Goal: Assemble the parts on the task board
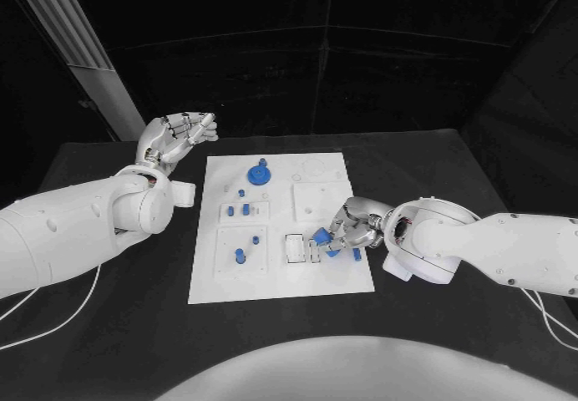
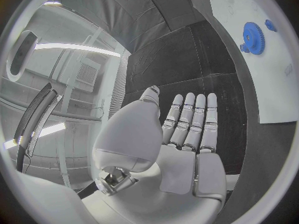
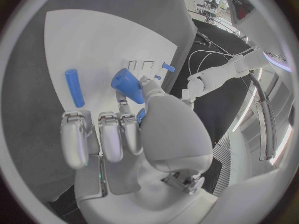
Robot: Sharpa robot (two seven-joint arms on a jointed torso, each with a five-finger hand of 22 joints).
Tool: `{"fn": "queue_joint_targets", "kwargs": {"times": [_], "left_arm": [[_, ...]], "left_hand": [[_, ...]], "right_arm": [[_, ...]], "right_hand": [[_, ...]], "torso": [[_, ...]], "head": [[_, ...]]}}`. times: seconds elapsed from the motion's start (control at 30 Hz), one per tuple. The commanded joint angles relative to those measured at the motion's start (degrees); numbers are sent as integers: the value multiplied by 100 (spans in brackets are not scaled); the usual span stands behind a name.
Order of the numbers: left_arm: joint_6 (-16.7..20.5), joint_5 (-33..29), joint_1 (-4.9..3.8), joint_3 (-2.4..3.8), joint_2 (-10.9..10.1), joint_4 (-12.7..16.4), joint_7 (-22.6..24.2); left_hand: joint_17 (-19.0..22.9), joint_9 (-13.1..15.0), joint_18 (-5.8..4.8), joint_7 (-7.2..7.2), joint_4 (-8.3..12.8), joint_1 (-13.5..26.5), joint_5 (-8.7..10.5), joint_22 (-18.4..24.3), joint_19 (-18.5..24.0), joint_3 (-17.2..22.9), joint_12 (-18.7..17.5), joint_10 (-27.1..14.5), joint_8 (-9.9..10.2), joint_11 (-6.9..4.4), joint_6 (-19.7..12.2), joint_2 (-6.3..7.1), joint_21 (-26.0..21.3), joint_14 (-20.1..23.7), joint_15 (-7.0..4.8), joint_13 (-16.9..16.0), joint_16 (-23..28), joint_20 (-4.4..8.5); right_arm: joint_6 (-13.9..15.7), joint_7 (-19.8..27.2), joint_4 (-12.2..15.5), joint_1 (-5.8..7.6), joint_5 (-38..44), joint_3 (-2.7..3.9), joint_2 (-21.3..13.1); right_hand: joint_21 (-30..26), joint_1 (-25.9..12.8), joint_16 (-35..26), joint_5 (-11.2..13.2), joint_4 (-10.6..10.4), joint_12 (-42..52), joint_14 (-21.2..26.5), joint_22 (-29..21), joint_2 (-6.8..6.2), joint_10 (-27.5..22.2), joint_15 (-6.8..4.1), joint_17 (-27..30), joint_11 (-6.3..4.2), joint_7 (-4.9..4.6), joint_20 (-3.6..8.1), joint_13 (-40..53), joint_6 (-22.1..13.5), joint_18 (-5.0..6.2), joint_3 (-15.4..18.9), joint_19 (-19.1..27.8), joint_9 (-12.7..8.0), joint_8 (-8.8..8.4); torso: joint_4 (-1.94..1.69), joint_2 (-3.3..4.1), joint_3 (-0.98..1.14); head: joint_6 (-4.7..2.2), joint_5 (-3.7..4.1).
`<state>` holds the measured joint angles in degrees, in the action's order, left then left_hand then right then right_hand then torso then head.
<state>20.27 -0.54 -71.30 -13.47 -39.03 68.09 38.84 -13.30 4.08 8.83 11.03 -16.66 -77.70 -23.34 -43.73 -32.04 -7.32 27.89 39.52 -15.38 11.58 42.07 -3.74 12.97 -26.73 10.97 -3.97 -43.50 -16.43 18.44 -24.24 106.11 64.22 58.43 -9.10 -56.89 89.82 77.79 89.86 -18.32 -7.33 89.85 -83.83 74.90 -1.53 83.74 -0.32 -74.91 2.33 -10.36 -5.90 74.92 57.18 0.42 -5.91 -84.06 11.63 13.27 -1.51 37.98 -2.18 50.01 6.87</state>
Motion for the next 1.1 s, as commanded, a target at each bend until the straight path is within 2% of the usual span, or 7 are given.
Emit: {"fn": "queue_joint_targets", "kwargs": {"times": [0.03, 0.17, 0.4, 0.6, 0.63, 0.7, 1.1], "left_arm": [[-72, 4, -7, 3, 8, -8, 782], [-75, 4, -4, 3, 17, -25, 779], [-84, 4, 2, 3, 34, -40, 778], [-84, 4, 2, 3, 34, -40, 778], [-85, 4, 2, 3, 35, -41, 778], [-87, 4, 5, 3, 37, -43, 776], [-89, 4, 14, 3, 40, -45, 776]], "left_hand": [[5, -8, 16, 269, -8, 0, -23, 6, -34, -28, 20, -37, -18, 5, -48, -55, -32, 43, -1, 8, -29, -2], [5, -8, 16, 269, -8, 0, -23, 6, -34, -28, 20, -37, -18, 5, -48, -55, -32, 43, -1, 8, -29, -2], [11, -8, 16, 269, -7, 1, -25, 7, -33, -32, 24, -39, -22, 5, -49, -57, -33, 45, -1, 8, -34, -2], [11, -8, 16, 269, -7, 1, -25, 7, -33, -32, 24, -39, -22, 5, -49, -57, -33, 45, -1, 8, -34, -2], [13, -8, 16, 269, -7, 1, -27, 7, -33, -33, 26, -41, -23, 5, -50, -59, -33, 46, -1, 9, -36, -2], [13, -8, 16, 269, -7, 1, -27, 7, -33, -33, 26, -41, -23, 5, -50, -59, -33, 46, -1, 9, -36, -2], [13, -8, 16, 269, -7, 1, -27, 7, -33, -33, 26, -41, -23, 5, -50, -59, -33, 46, -1, 9, -36, -2]], "right_arm": [[221, 228, 3, 10, -497, 3, -2], [218, 305, -12, 10, -994, 2, 35], [217, 313, -109, 11, -1561, 3, 181], [217, 313, -109, 11, -1561, 3, 181], [215, 315, -122, 10, -1609, 3, 205], [210, 324, -163, 10, -1763, 2, 287], [122, 281, -221, 9, -2042, 1, 426]], "right_hand": [[18, -38, 14, 90, 197, 15, -617, 1510, -4, 626, -48, -1509, -22, 464, 32, 1508, 530, -42, -236, -594, -17, -35], [18, -147, 14, 250, 132, 15, -617, 1510, 12, 626, -53, -1509, -21, 457, 42, 1508, 565, -42, -211, -594, -51, -129], [18, -355, 14, 298, -10, 15, -617, 1510, 38, 626, -43, -1509, 4, 428, 39, 1508, 567, -42, -142, -594, -94, -250], [18, -355, 14, 298, -10, 15, -617, 1510, 38, 626, -43, -1509, 4, 428, 39, 1508, 567, -42, -142, -594, -94, -250], [18, -463, 14, 387, -93, 15, -617, 1510, 50, 626, -40, -1509, 14, 419, 36, 1508, 590, -42, -73, -594, -114, -315], [18, -492, 14, 433, -117, 15, -617, 1510, 56, 626, -40, -1509, 15, 418, 35, 1508, 602, -42, -51, -594, -119, -333], [18, -545, 14, 501, -159, 15, -617, 1510, 50, 626, -39, -1509, 17, 415, 34, 1508, 623, -42, 3, -594, -128, -368]], "torso": [[10, 3, 6], [4, -5, 3], [5, -5, 4], [5, -5, 4], [8, -2, 7], [4, -2, 5], [7, 0, 6]], "head": [[-1, -38], [-1, -52], [-1, -83], [-1, -83], [-1, -111], [-1, -106], [-1, -114]]}}
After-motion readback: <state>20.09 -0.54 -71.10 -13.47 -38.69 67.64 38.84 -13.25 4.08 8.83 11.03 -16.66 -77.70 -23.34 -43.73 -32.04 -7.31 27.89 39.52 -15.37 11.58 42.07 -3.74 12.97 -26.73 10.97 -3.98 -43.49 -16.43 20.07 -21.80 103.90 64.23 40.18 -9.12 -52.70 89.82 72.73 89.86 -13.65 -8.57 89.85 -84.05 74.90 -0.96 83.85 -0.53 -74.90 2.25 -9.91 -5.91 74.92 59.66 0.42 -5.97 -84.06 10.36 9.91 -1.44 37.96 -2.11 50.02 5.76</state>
